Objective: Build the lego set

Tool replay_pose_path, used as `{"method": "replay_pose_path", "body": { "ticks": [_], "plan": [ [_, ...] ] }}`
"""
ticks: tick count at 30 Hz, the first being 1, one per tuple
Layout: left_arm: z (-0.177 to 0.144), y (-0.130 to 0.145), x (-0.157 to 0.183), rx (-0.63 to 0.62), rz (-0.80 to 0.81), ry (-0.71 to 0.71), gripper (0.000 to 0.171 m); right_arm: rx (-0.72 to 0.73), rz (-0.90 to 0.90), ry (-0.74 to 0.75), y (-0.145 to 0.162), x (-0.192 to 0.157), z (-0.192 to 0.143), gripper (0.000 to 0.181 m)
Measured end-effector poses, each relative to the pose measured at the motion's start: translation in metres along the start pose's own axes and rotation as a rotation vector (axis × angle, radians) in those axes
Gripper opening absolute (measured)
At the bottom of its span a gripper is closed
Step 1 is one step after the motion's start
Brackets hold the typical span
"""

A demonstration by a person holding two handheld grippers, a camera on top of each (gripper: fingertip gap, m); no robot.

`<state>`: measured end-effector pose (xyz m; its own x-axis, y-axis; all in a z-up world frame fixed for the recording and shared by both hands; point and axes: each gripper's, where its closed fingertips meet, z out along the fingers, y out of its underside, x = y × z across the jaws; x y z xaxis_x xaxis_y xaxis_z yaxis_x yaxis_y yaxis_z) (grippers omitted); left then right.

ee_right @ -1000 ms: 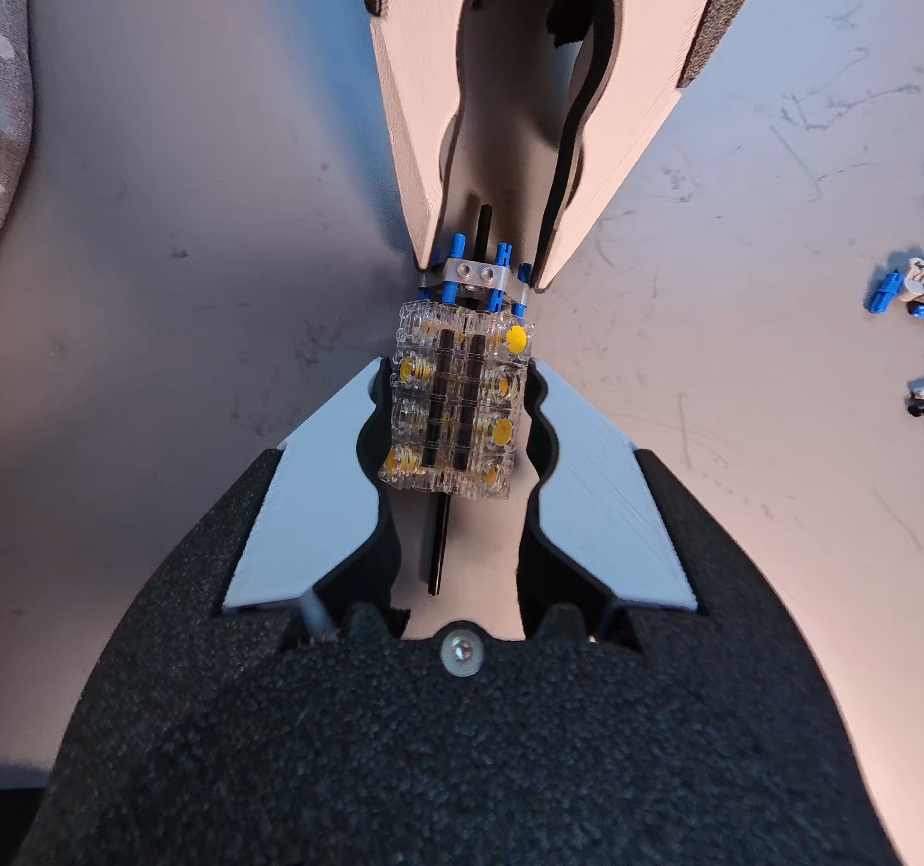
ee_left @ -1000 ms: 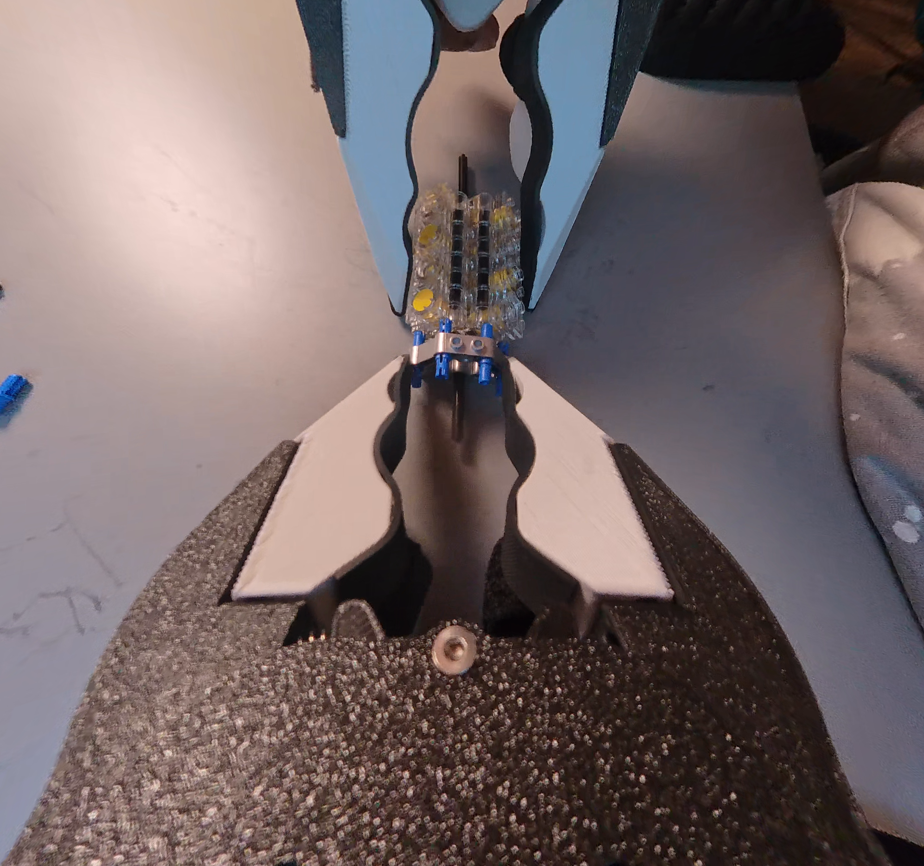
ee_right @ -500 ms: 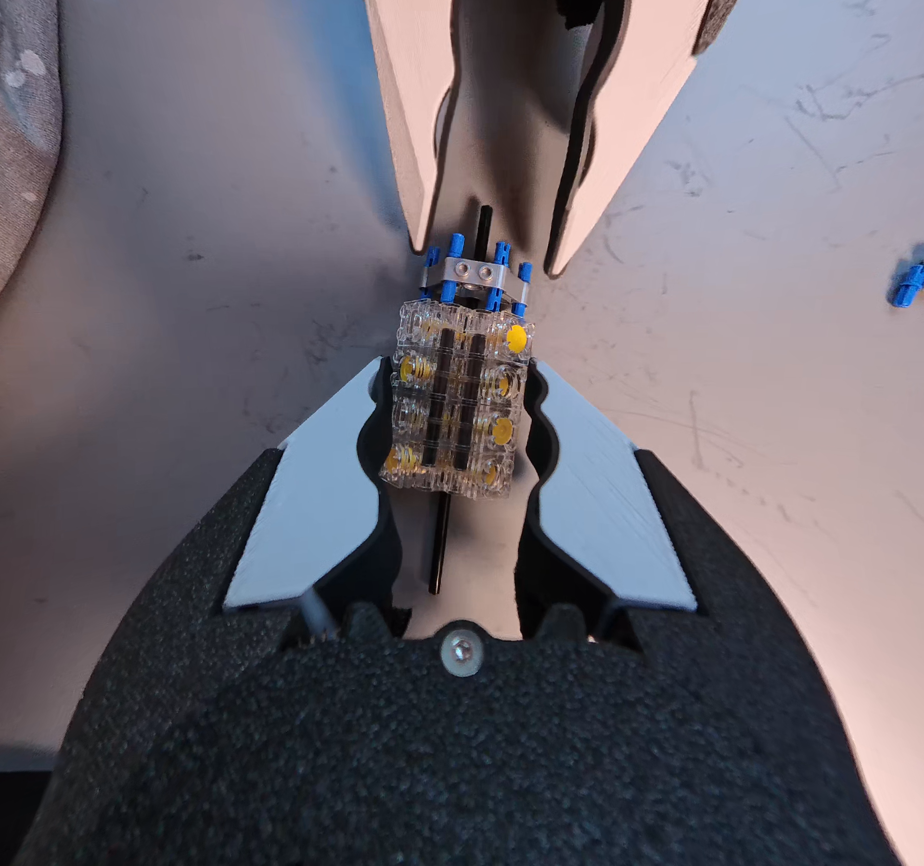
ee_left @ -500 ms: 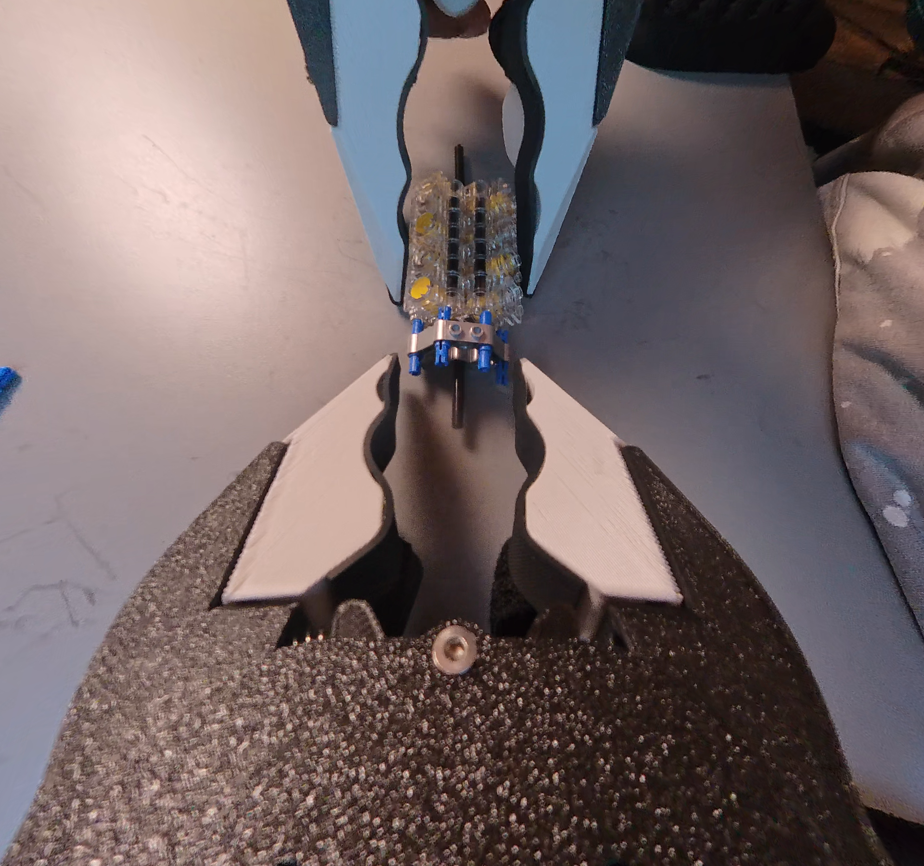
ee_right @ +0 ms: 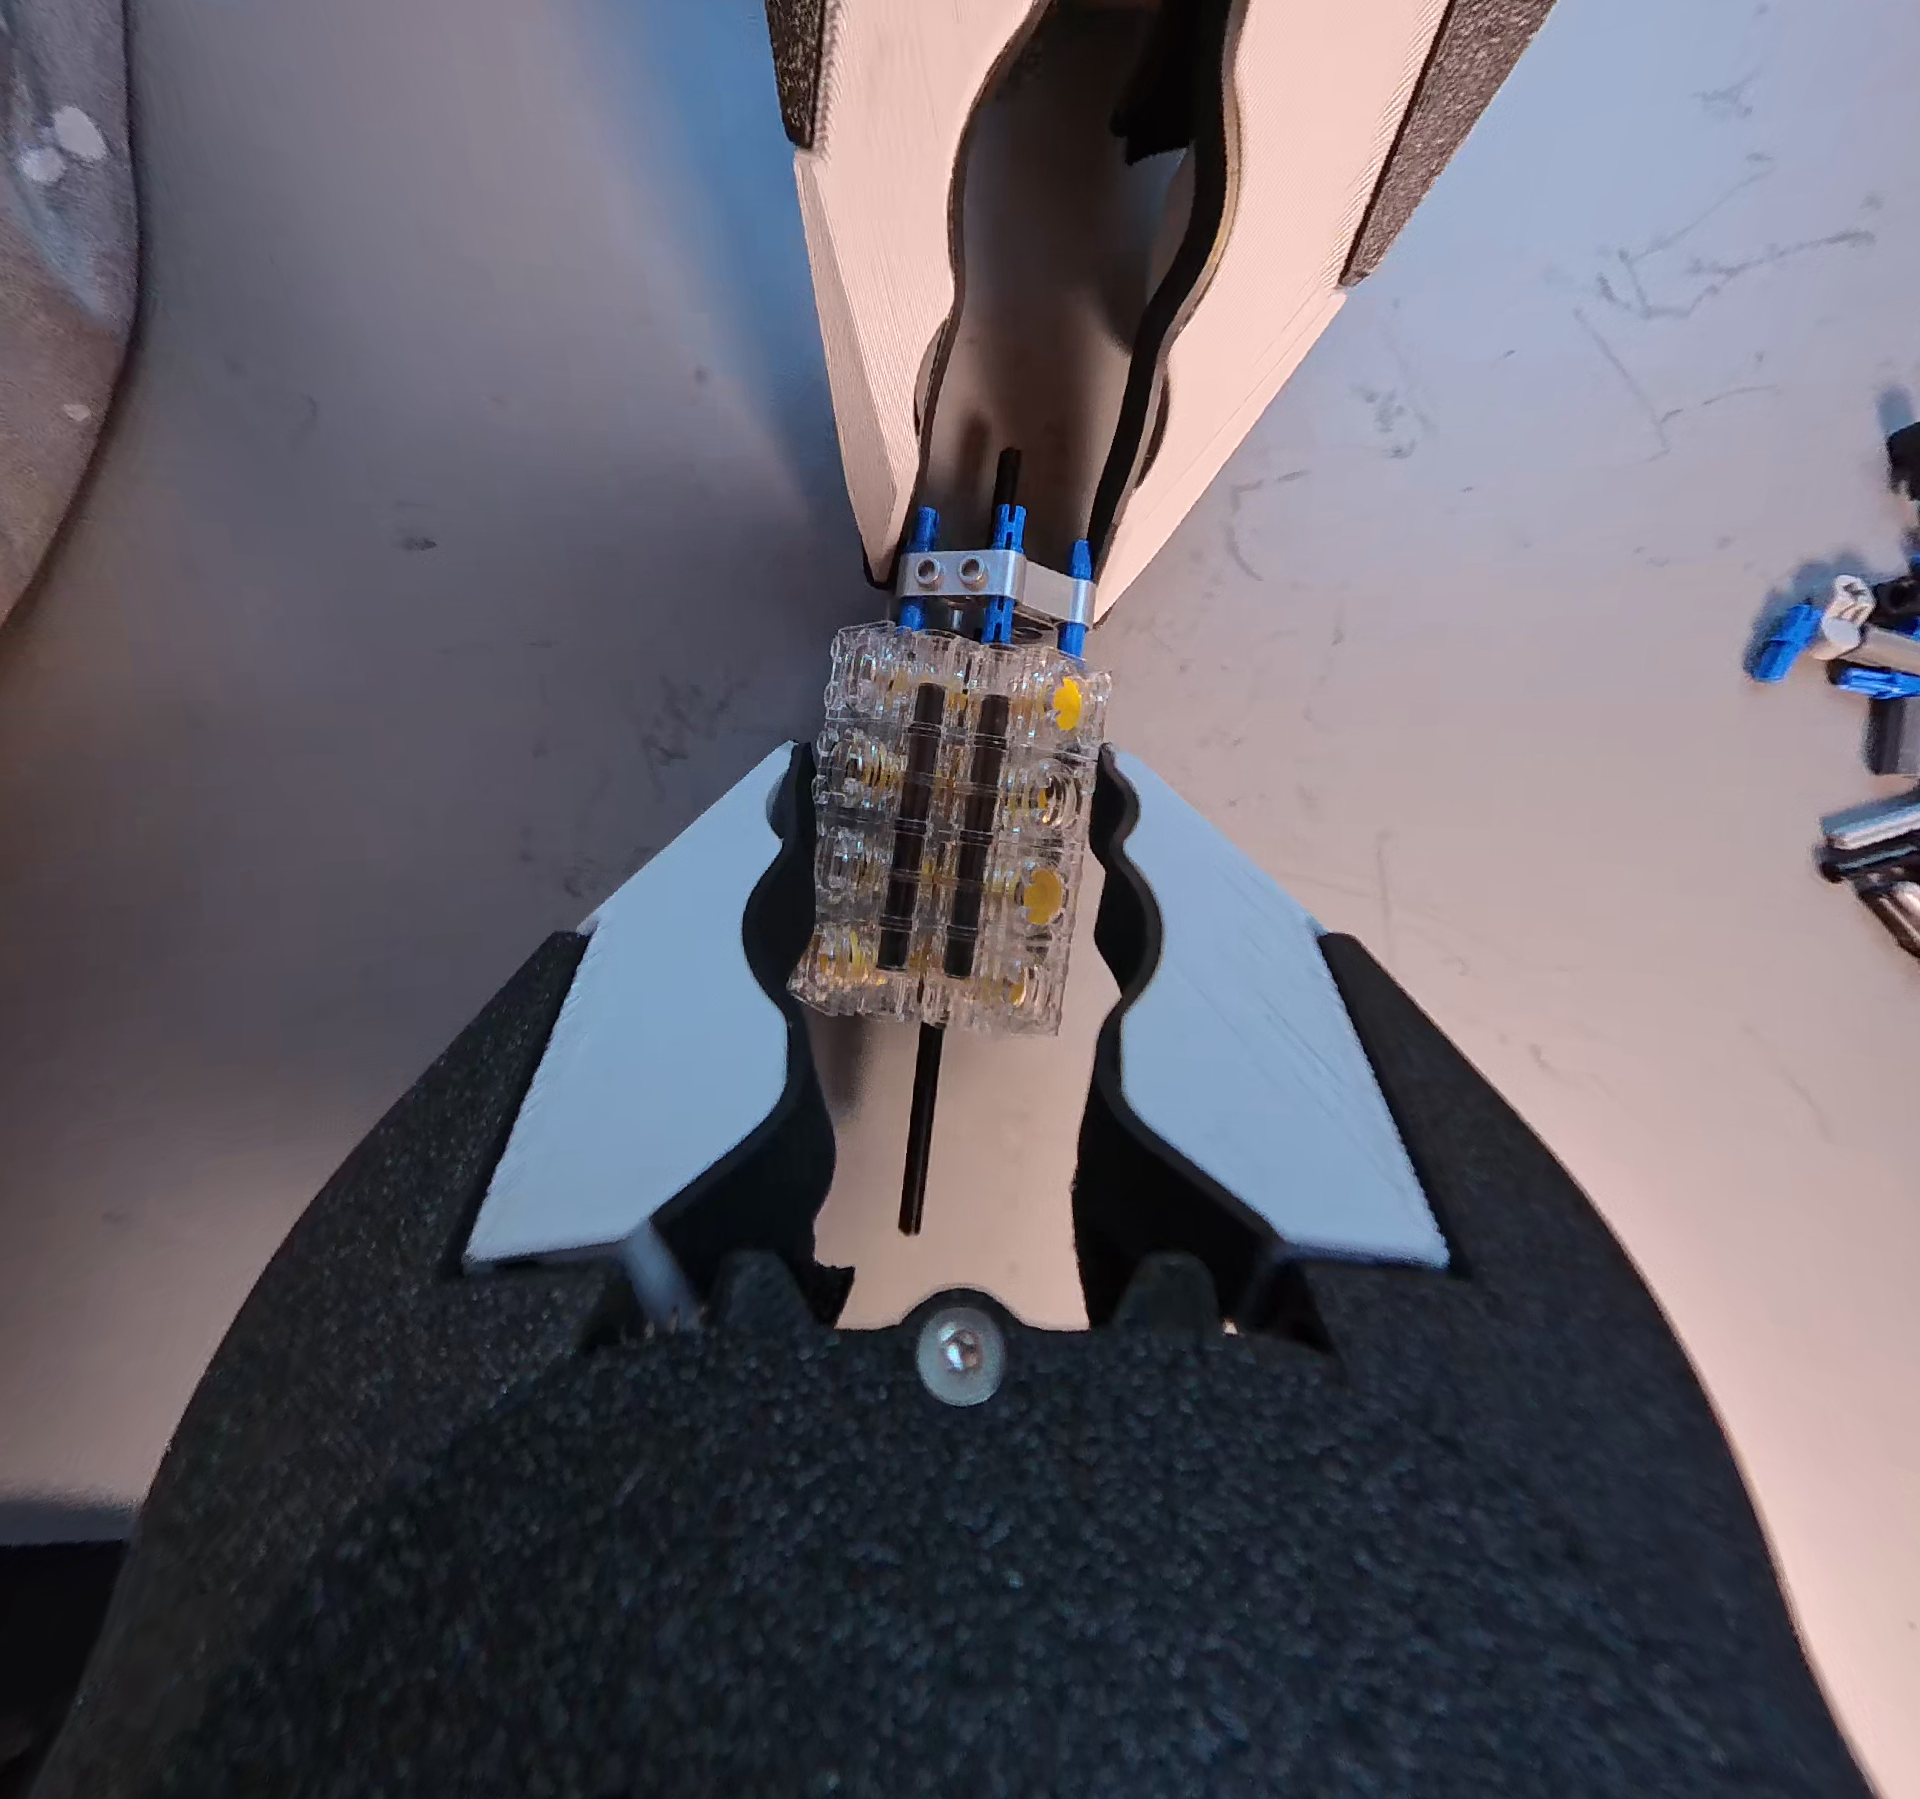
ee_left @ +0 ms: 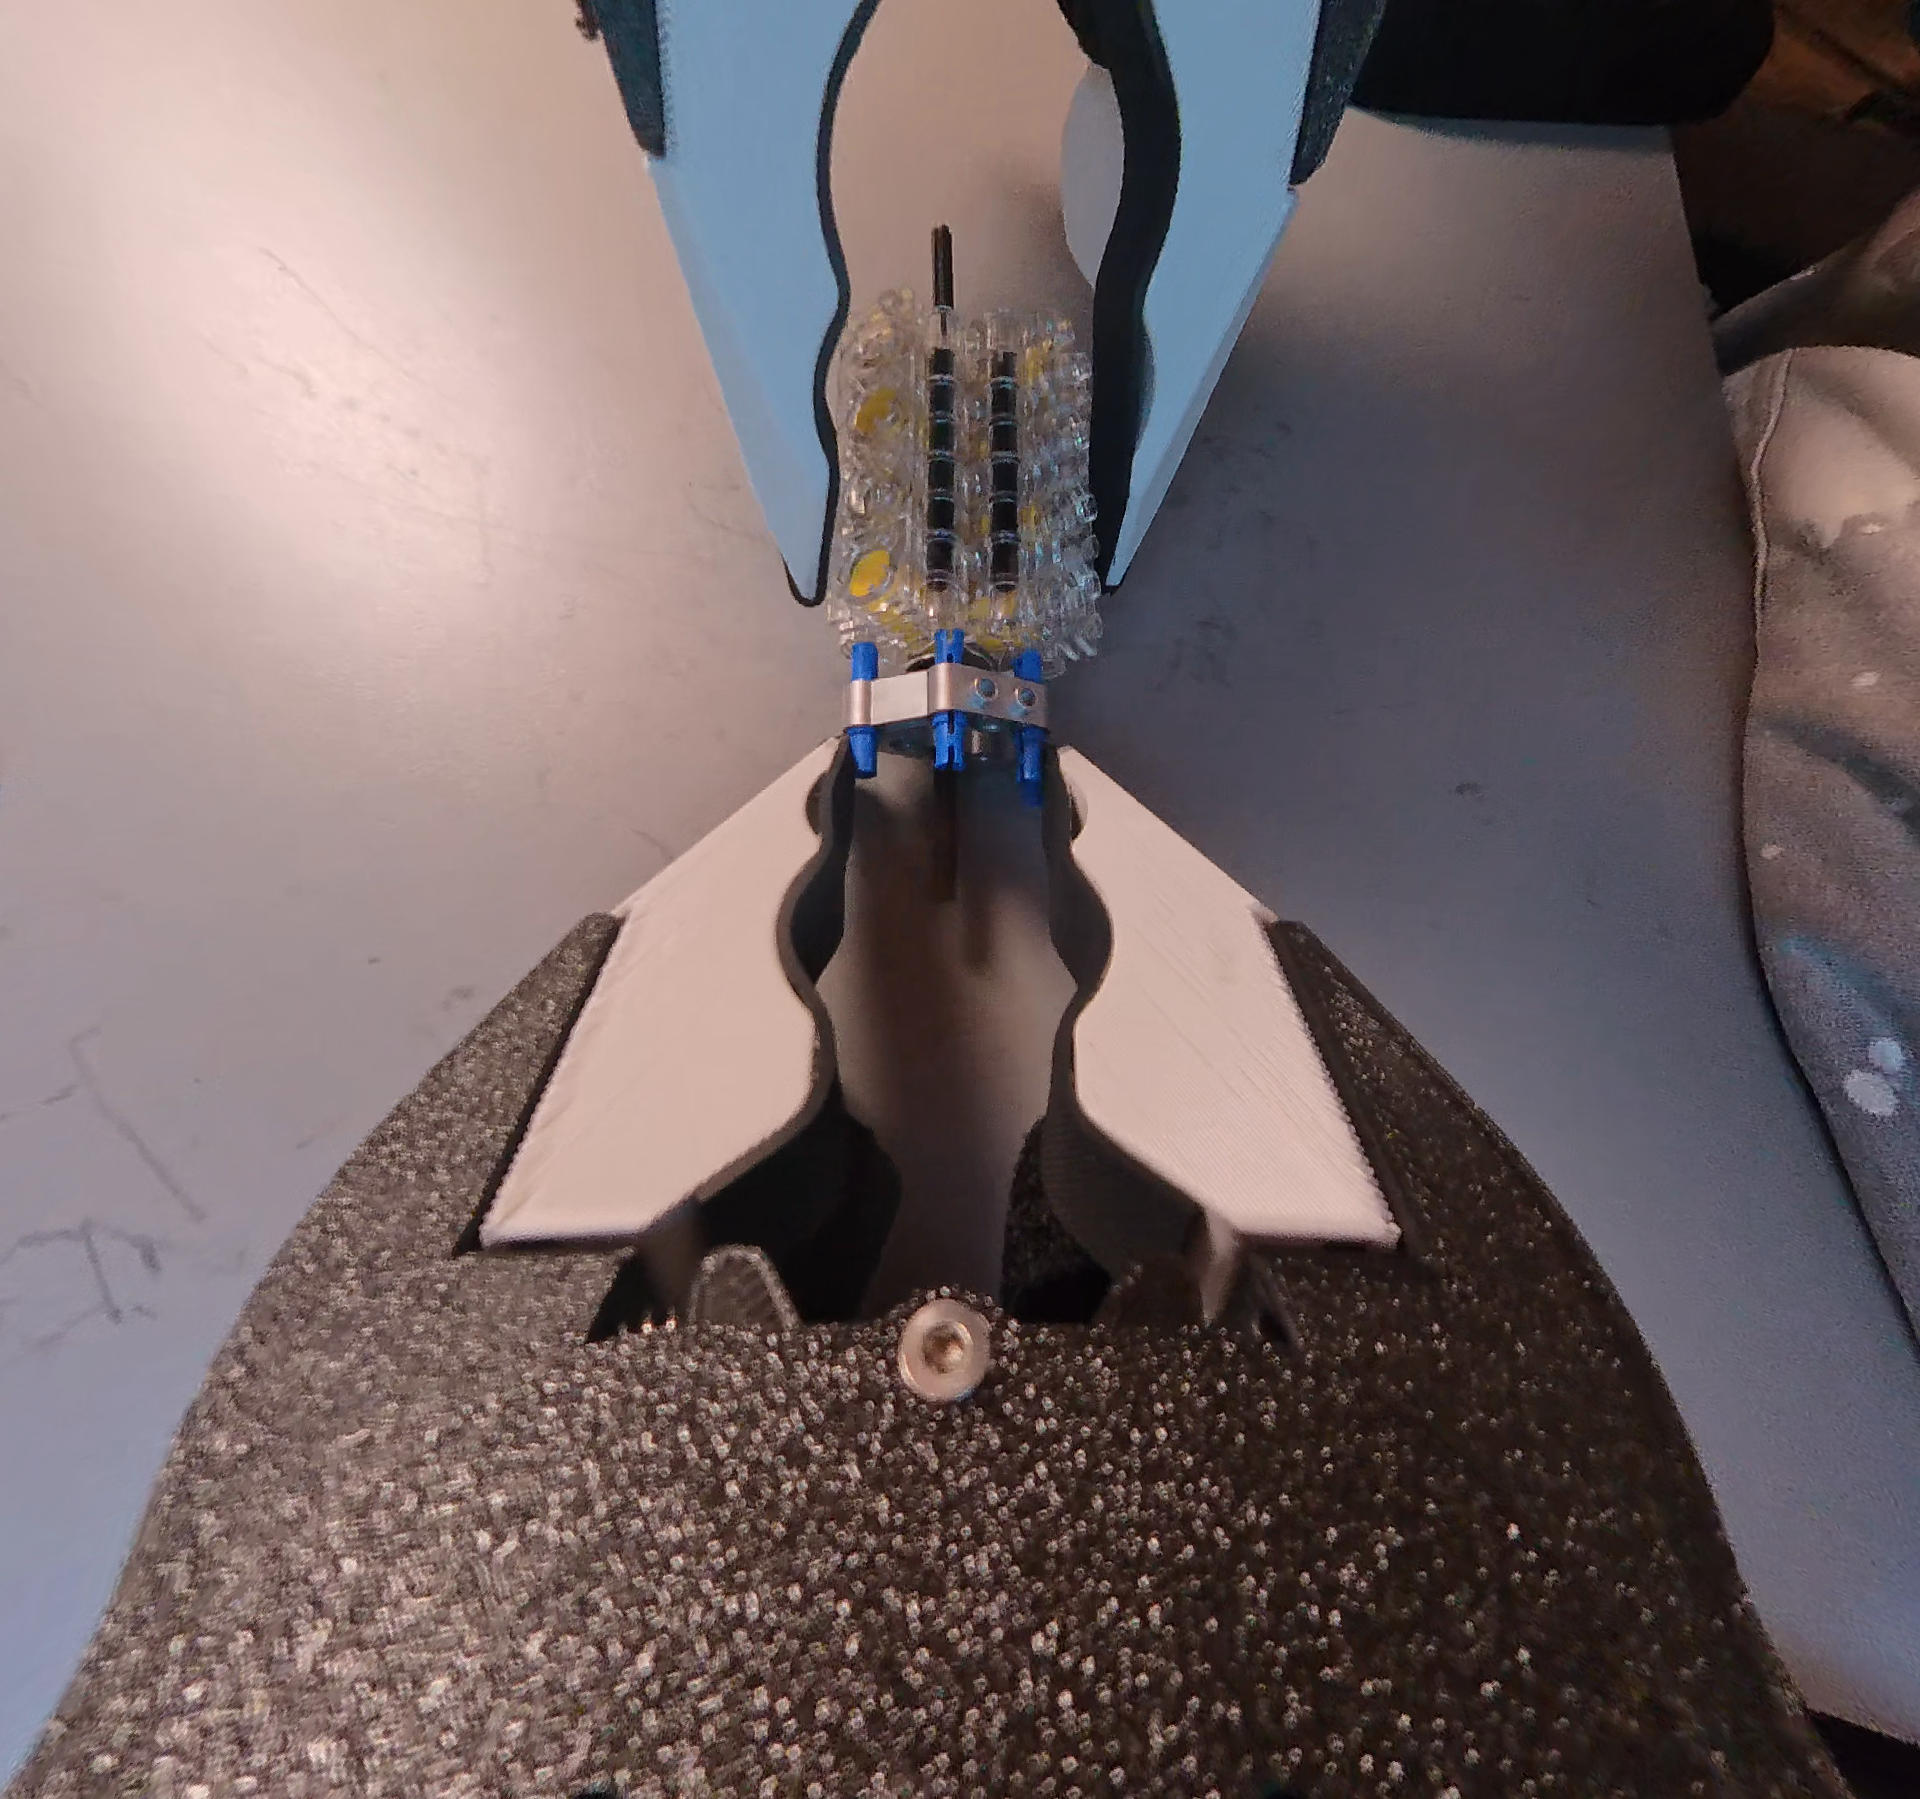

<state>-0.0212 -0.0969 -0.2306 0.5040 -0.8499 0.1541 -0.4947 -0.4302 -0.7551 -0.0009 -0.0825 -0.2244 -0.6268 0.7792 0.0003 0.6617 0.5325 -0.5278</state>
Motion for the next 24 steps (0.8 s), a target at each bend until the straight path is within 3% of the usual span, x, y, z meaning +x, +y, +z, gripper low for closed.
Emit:
{"method": "replay_pose_path", "body": {
  "ticks": [17,24],
  "plan": [
    [-0.0063,-0.0059,0.0001,0.052,-0.013,0.012,0.033,-0.008,-0.001,0.009,0.0046,0.0004,0.0044,0.050],
    [-0.0063,-0.0069,-0.0014,0.052,0.009,-0.010,0.025,-0.018,-0.003,0.006,0.0053,0.0009,0.0044,0.050]
  ]
}}
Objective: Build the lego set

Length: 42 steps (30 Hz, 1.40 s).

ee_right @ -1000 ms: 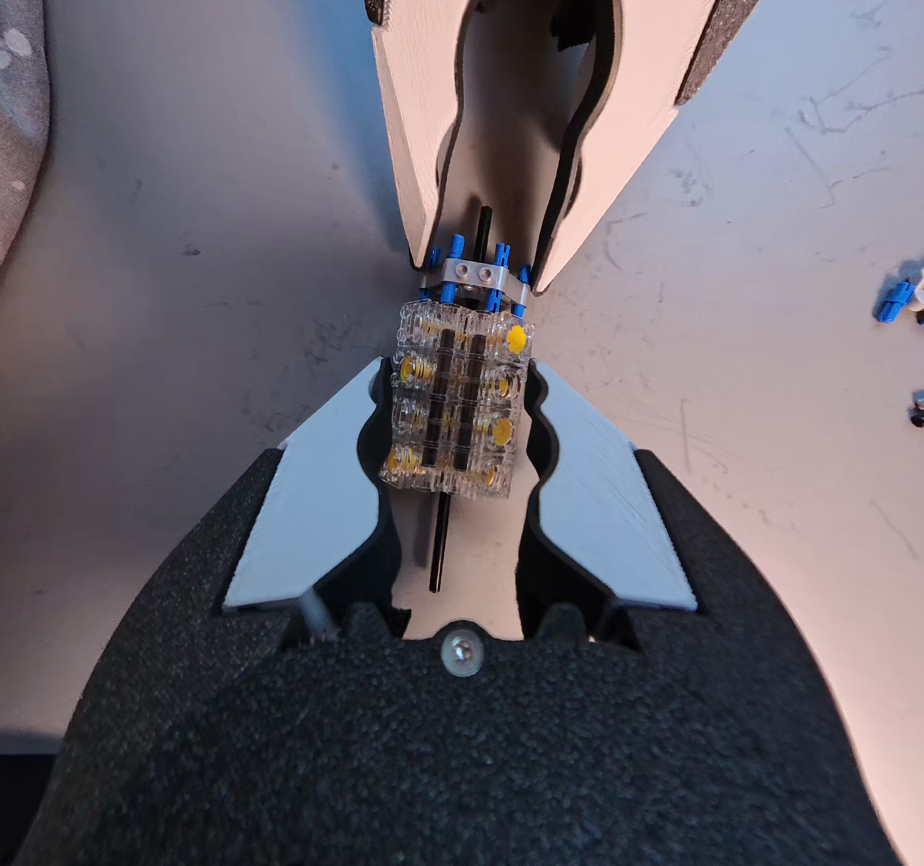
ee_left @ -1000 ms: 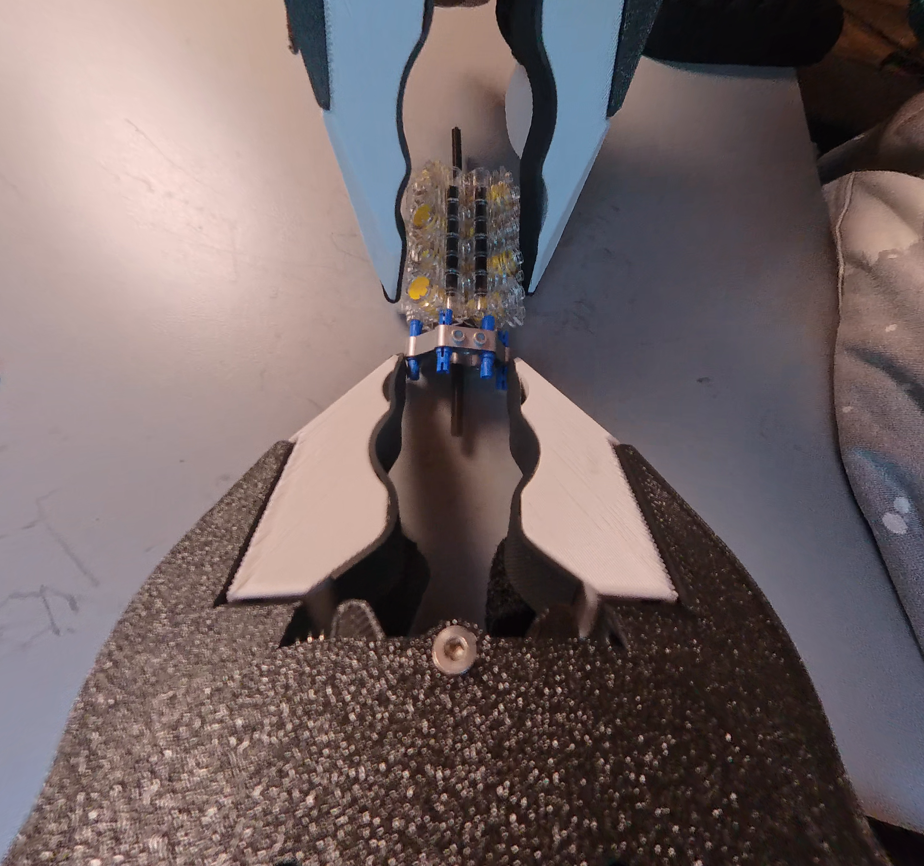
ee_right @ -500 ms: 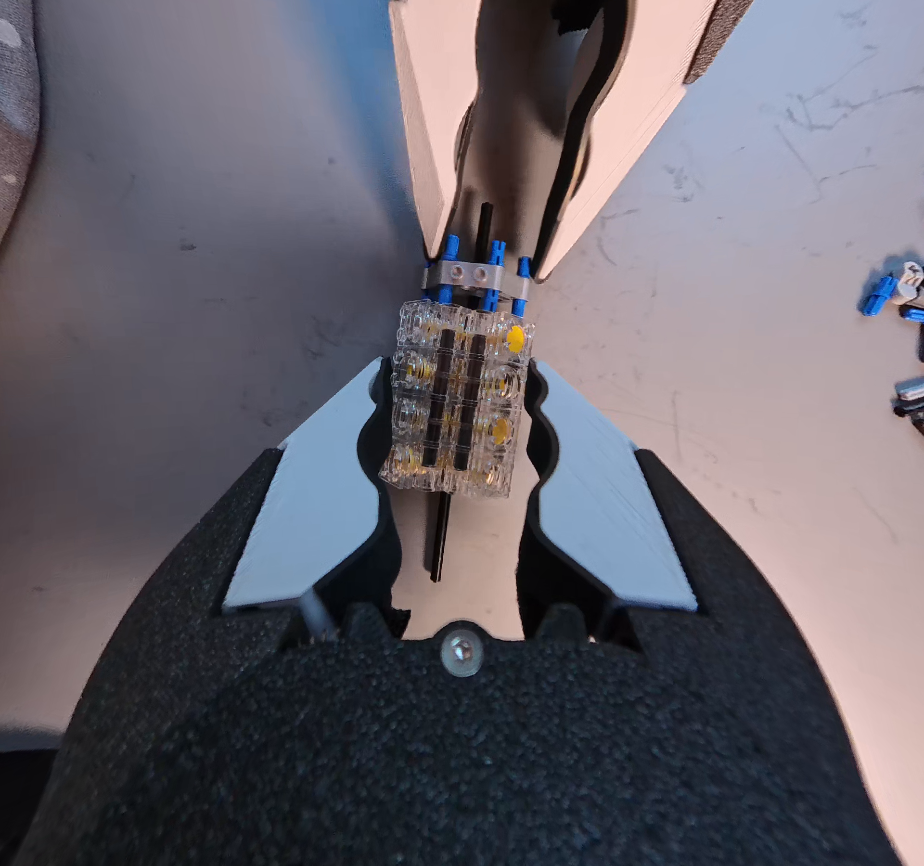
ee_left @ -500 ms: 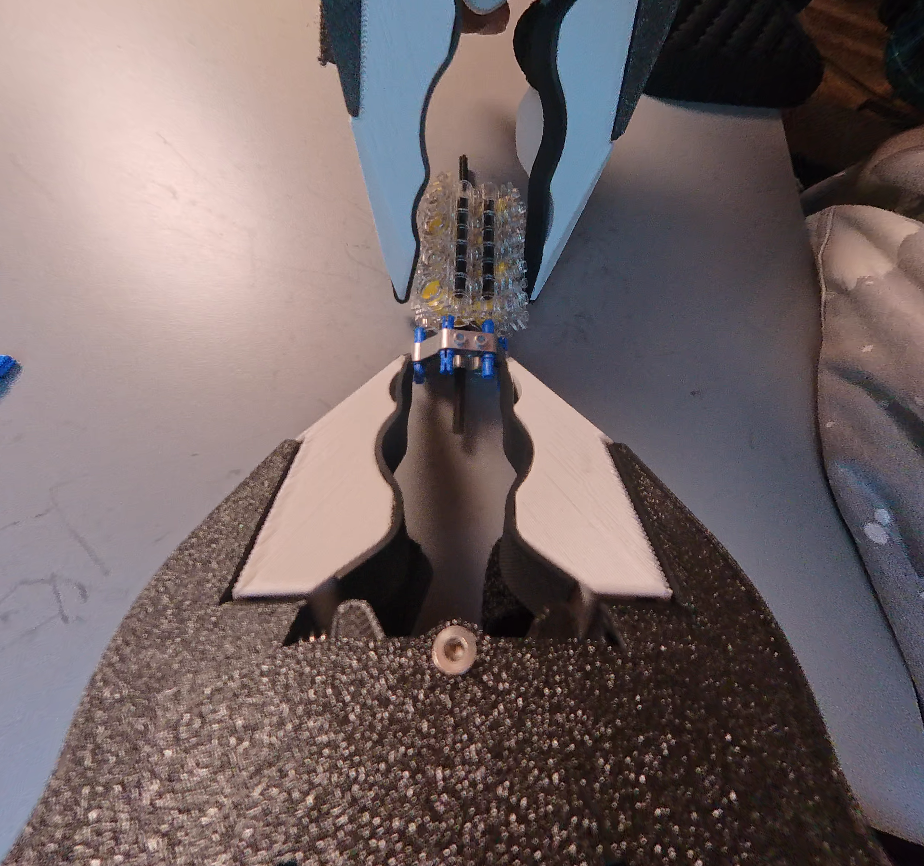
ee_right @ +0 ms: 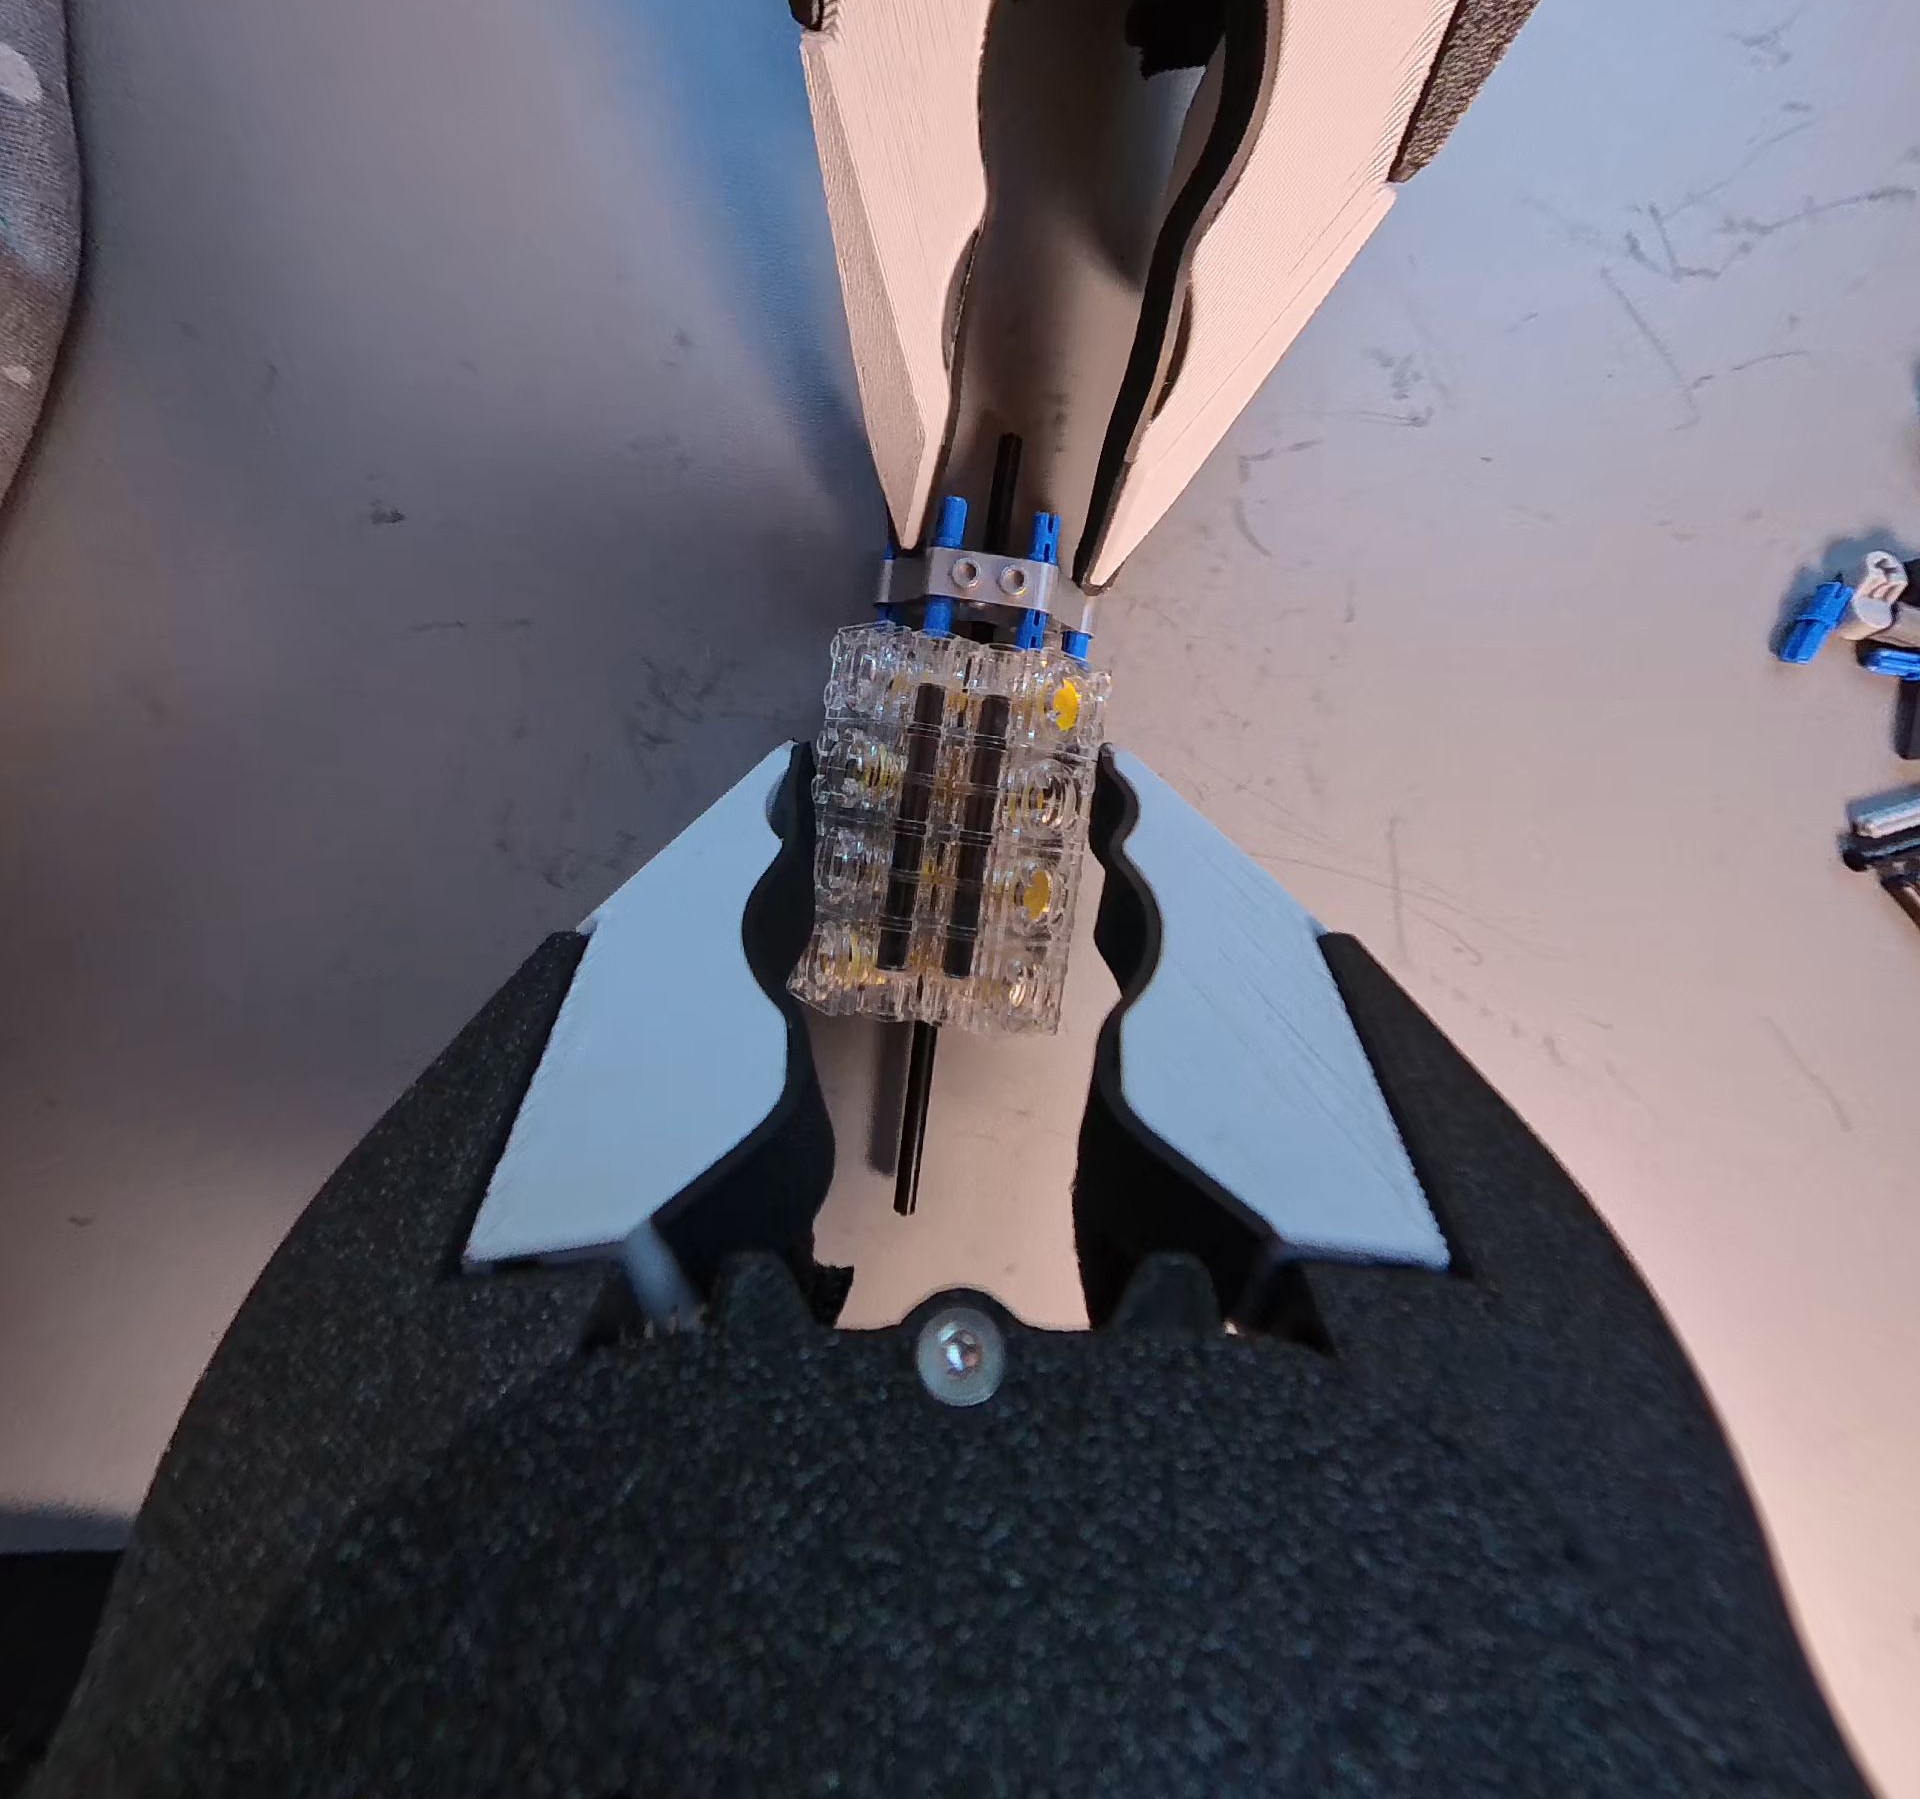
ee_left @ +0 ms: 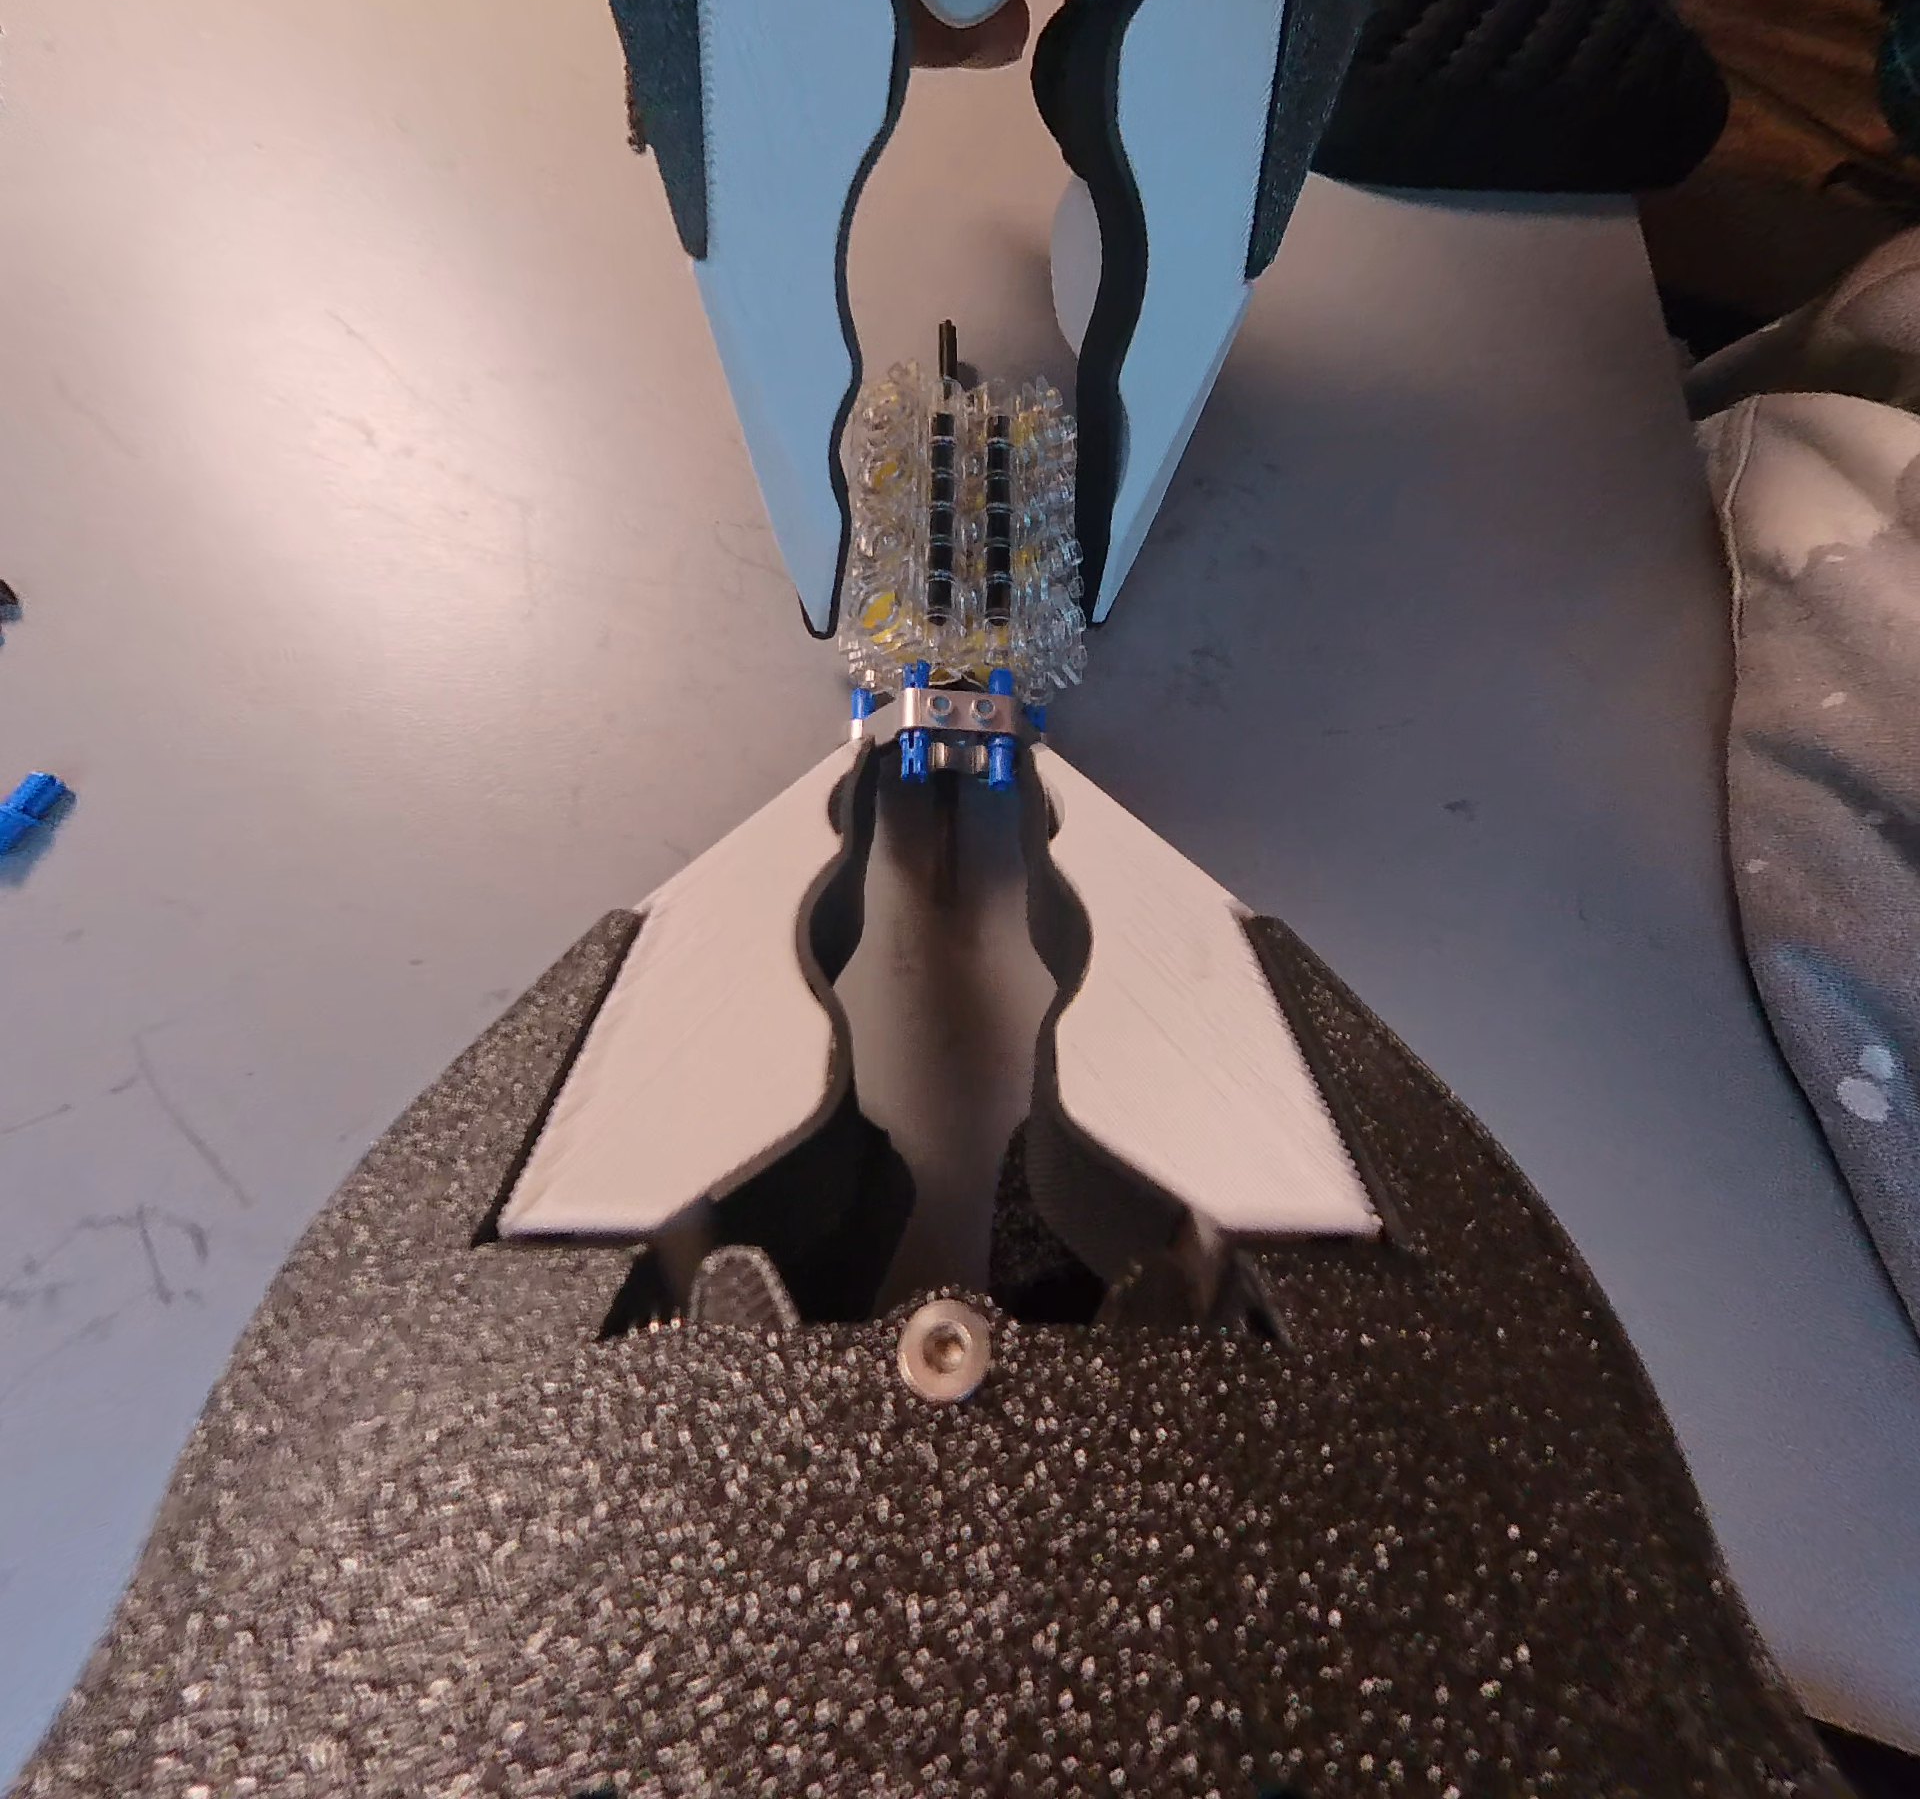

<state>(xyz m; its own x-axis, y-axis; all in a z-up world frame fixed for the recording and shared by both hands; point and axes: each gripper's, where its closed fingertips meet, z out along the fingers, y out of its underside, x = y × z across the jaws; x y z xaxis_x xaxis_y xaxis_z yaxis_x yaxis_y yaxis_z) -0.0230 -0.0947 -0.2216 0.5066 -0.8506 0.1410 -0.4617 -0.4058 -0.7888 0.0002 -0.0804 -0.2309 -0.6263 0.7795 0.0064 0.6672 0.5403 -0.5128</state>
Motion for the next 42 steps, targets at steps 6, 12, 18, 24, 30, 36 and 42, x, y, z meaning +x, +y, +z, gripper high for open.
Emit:
{"method": "replay_pose_path", "body": {
  "ticks": [6,12,18,24,30,36,42],
  "plan": [
    [-0.0013,-0.0031,0.0021,0.017,0.010,0.009,0.021,-0.025,-0.004,-0.006,0.0036,-0.0003,0.0028,0.050],
    [-0.0025,-0.0019,0.0018,0.015,-0.001,0.015,0.027,-0.022,-0.002,-0.009,0.0028,-0.0007,0.0042,0.050],
    [-0.0032,0.0004,0.0024,0.001,0.000,0.020,0.030,-0.018,0.004,-0.011,0.0029,-0.0008,0.0050,0.050],
    [0.0003,0.0011,0.0007,-0.010,0.011,-0.002,0.027,-0.012,0.013,-0.017,0.0029,-0.0007,0.0053,0.050],
    [-0.0001,0.0015,0.0005,-0.012,0.009,-0.001,0.027,-0.026,0.025,-0.027,0.0035,-0.0006,0.0057,0.050],
    [-0.0005,0.0016,-0.0001,-0.011,0.002,0.001,0.027,-0.018,0.050,-0.026,0.0032,-0.0005,0.0059,0.051],
    [-0.0005,0.0018,-0.0003,-0.011,-0.002,0.003,0.027,-0.021,0.040,-0.017,0.0030,-0.0004,0.0060,0.051]
  ]
}}
